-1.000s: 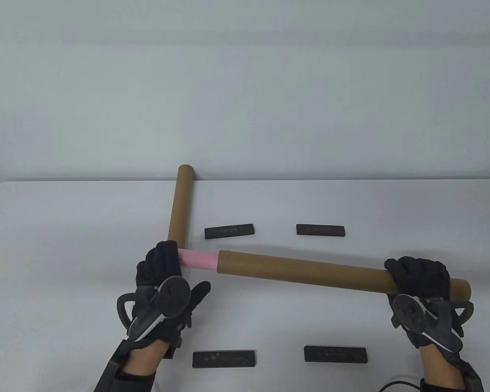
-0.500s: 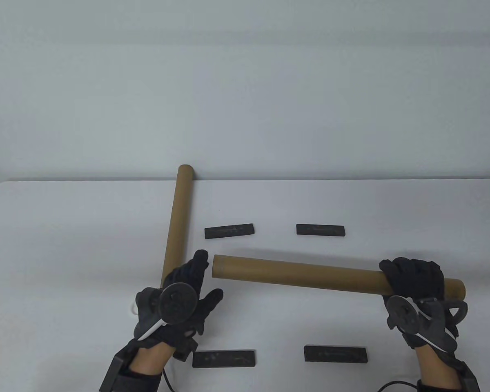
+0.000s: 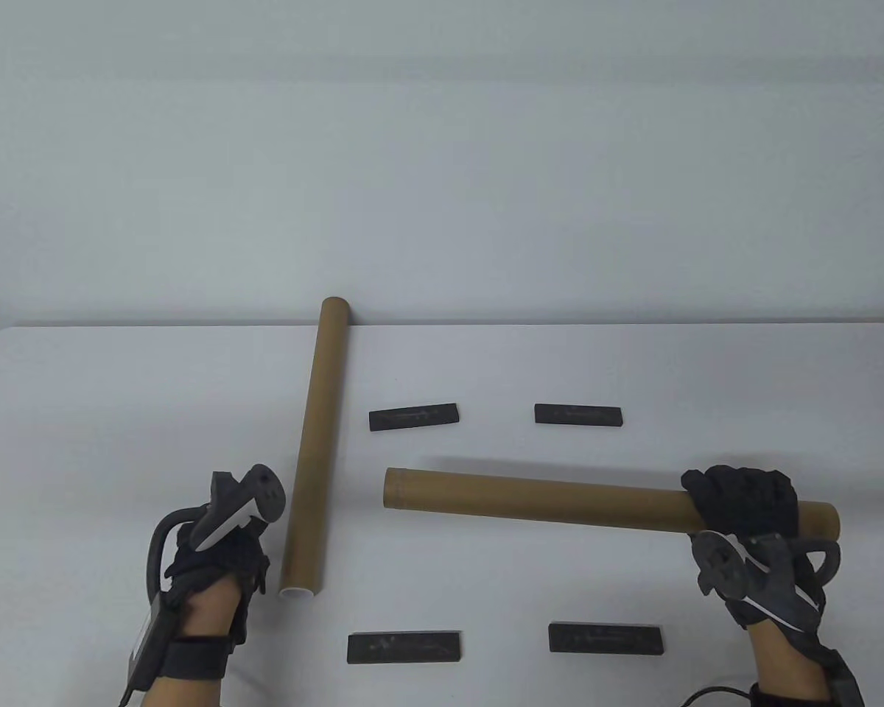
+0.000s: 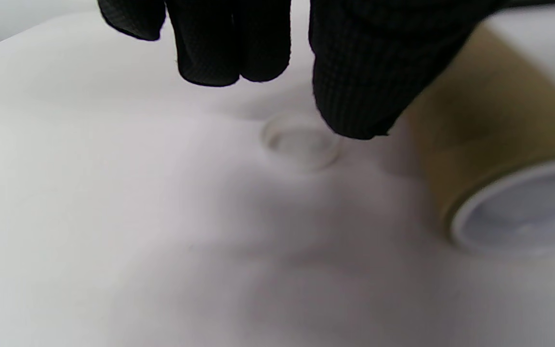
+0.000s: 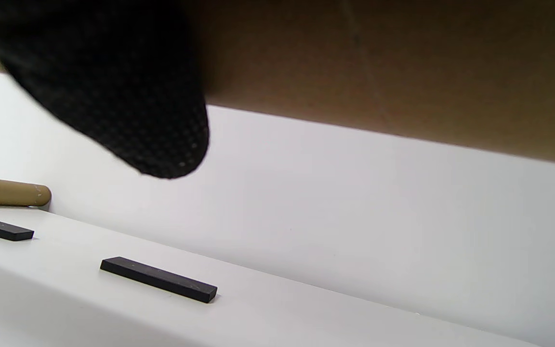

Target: Roll up papers and store in mailing tubes

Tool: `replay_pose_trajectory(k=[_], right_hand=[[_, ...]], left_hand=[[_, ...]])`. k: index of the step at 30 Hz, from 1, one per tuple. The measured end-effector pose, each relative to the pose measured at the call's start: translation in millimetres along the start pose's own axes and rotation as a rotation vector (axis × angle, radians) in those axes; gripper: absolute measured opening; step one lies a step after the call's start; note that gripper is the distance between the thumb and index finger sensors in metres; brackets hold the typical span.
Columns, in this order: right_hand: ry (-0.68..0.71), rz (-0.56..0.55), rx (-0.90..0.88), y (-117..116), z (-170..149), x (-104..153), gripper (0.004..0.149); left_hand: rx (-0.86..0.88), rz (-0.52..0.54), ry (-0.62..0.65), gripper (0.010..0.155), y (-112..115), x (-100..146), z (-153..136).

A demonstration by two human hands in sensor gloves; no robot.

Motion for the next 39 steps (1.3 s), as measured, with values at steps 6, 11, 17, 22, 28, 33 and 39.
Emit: replay_pose_trajectory(k=[6, 11, 17, 22, 28, 33, 39], right_hand=[[-0.002, 0.016, -0.017, -2, -1, 0, 0.069], [0.005, 0.025, -0.003, -2, 0, -1, 0.069], [0.010, 0.033, -0.013, -3, 0, -1, 0.069], [0.015, 0.035, -0.020, -3, 0, -1, 0.069], [0.028, 0.003, -0.046, 2, 4, 0, 0.069], [0.053, -0.020, -0.109, 3, 9, 2, 0.069], [0.065, -0.035, -0.127, 6, 11, 3, 0.069]], left_hand=[[-0.040, -0.028, -0.023, 0.078, 12, -11, 1], [-0.016, -0.045, -0.005, 0.077, 20, -19, 0], [-0.031, 0.042, 0.019, 0.070, 17, -20, -2], [0.012, 0.093, 0.012, 0.073, 8, -17, -12], [0.434, 0.376, 0.205, 0.076, -48, 26, -26], [0.711, 0.478, 0.529, 0.076, -79, 65, -10], [0.912, 0.372, 0.754, 0.076, -80, 77, 21]])
Point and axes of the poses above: the tracker on the back of each hand, its own z axis roughly to the thumb side, its own x axis roughly from the fingertips to the wrist, y = z × x, the point moved 3 cm from there along -x, roughly from the wrist to the fingertips, and after that the axes turned 11 degrees about z, right-handed, at the moved point
